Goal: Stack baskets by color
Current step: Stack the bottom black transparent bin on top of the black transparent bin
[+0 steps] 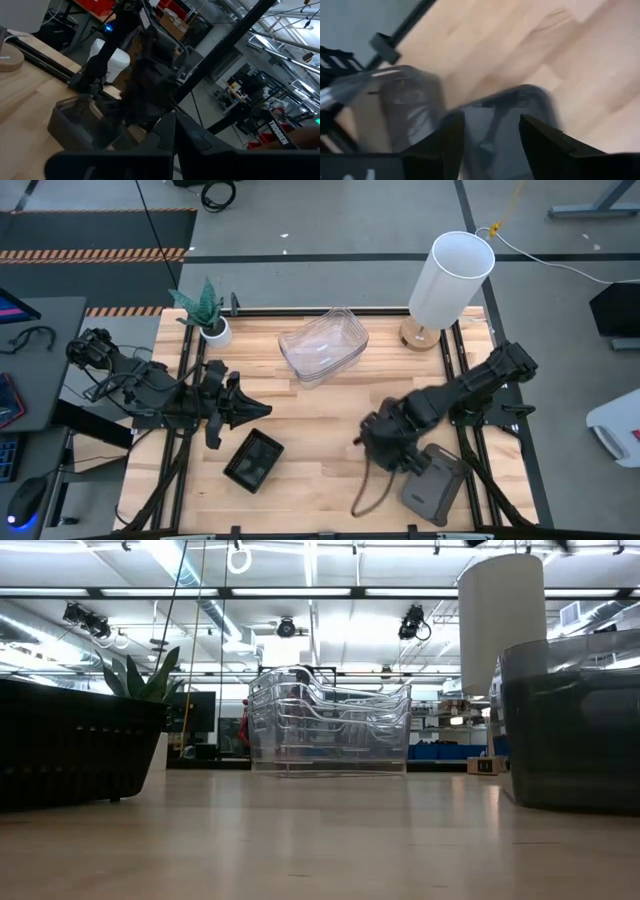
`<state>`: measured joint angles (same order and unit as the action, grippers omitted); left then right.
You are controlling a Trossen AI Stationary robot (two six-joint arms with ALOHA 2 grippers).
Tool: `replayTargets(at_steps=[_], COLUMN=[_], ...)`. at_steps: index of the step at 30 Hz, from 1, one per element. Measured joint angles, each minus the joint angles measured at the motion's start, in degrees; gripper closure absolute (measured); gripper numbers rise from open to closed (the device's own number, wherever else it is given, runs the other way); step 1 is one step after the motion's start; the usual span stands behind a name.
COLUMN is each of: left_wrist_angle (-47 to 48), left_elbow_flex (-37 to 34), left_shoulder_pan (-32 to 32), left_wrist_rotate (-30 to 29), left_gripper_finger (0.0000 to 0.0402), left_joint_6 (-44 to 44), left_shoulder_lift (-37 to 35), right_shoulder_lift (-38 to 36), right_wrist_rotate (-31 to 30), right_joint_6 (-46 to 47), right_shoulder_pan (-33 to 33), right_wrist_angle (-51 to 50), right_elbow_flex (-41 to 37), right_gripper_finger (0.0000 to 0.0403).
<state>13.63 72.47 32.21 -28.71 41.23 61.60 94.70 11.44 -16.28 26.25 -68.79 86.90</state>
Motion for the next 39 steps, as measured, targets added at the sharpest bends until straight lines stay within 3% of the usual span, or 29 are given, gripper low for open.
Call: replayTargets(at_steps=[10,21,39], left_wrist_angle=[1.3,1.7,1.6], left_elbow_flex=[0.0,0.0,0.0], left_shoulder_pan=[0.0,-0.2,0.9], left_wrist_rotate=[0.0,0.1,0.1], left_gripper_finger=[0.0378,0.0383,0.0385], left_joint_6=[-1.3,-1.6,-1.0], left_shoulder_lift=[0.3,0.3,0.3], right_shoulder_lift=[0.0,0.0,0.0], right_wrist_rotate=[4.1,0.3,-3.5], right_joint_6=[22.7,21.0,18.0], right_shoulder_pan=[8.9,12.4,13.4], right_wrist_angle=[-4.6,-7.2,3.6], right_elbow_flex=[-4.5,-11.2,-22.7], right_gripper_finger=[0.0214,0.0216,0.0225])
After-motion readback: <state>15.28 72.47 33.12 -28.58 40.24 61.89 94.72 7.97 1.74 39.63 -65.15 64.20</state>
